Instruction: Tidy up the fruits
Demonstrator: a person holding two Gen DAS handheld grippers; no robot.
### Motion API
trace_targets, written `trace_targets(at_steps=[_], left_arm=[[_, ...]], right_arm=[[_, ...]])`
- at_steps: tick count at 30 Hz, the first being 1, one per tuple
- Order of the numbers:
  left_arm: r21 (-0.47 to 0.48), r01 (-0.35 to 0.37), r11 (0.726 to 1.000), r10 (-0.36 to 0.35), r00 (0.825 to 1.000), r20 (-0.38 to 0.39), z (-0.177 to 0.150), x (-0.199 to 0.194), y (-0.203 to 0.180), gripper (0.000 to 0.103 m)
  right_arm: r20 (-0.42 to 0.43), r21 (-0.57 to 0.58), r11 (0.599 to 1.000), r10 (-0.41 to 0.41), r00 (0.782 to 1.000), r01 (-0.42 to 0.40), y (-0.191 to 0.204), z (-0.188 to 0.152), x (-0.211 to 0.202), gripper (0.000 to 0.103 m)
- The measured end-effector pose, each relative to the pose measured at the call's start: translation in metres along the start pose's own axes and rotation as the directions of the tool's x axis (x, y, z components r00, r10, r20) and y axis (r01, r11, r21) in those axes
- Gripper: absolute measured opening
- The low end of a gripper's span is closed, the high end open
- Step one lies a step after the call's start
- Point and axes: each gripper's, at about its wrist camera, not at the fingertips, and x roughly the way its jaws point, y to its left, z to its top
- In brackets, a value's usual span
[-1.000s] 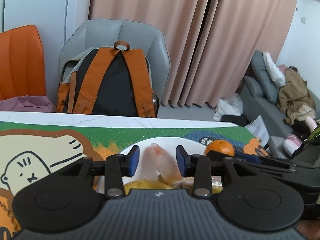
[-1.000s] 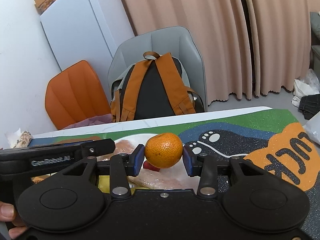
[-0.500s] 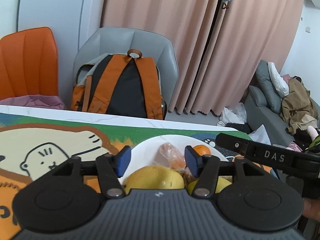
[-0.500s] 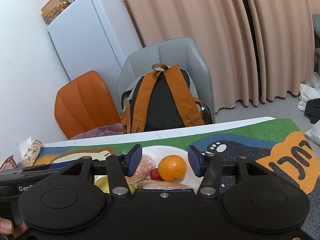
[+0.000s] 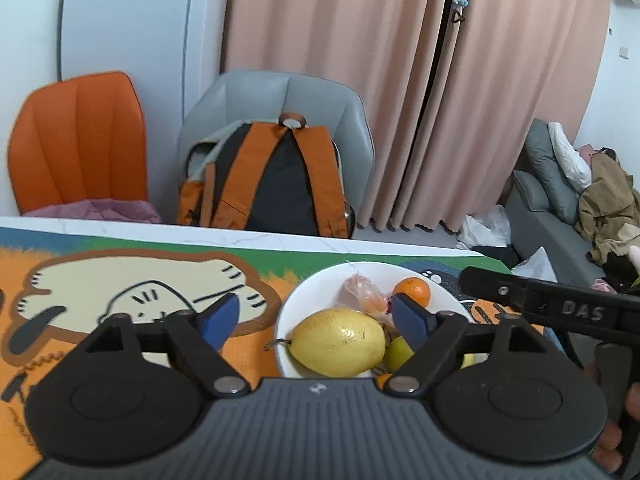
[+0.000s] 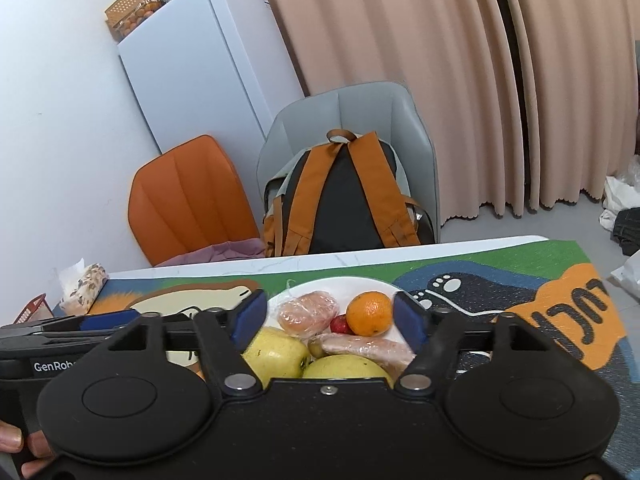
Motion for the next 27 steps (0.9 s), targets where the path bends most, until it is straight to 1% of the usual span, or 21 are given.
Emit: trace_targets(at_steps=[3, 6, 8, 15, 20, 27], left_arm=[[-0.016, -0.007, 1.000, 0.007, 1.000, -0.006, -0.002, -0.010, 0.003, 0.090], [-0.020, -0.006, 1.000, 0.005, 1.000, -0.015, -0.005, -0.020, 0.004, 0.091], [-0.019, -0.007, 1.000, 0.007, 1.000, -0.012, -0.008, -0.029, 0.006, 0.092], [-0.040, 0.003, 0.999, -0.003, 1.000, -0.005, -0.018, -0.055, 0.013, 0.097], [-0.050, 0.013, 0.999, -0.013, 1.000, -0.001, -0.028, -0.072, 0.016, 0.098], [-0.066, 0.013, 0.998, -0.014, 1.000, -0.004, -0.044, -0.094, 0.020, 0.099]], right_arm=[[0.008, 0.004, 1.000, -0.005, 1.000, 0.005, 0.003, 0.000, -0.012, 0.075], [0.014, 0.012, 1.000, -0.008, 1.000, 0.008, 0.005, -0.002, -0.023, 0.076], [0.022, 0.019, 1.000, -0.014, 1.000, 0.013, 0.007, -0.003, -0.030, 0.081], [0.028, 0.003, 1.000, -0.015, 0.999, 0.015, 0.022, -0.016, -0.049, 0.091], [0.041, 0.017, 1.000, -0.020, 0.999, 0.019, 0.026, -0.028, -0.067, 0.103], [0.043, 0.014, 1.000, -0.027, 0.999, 0.027, 0.034, -0.041, -0.091, 0.103]])
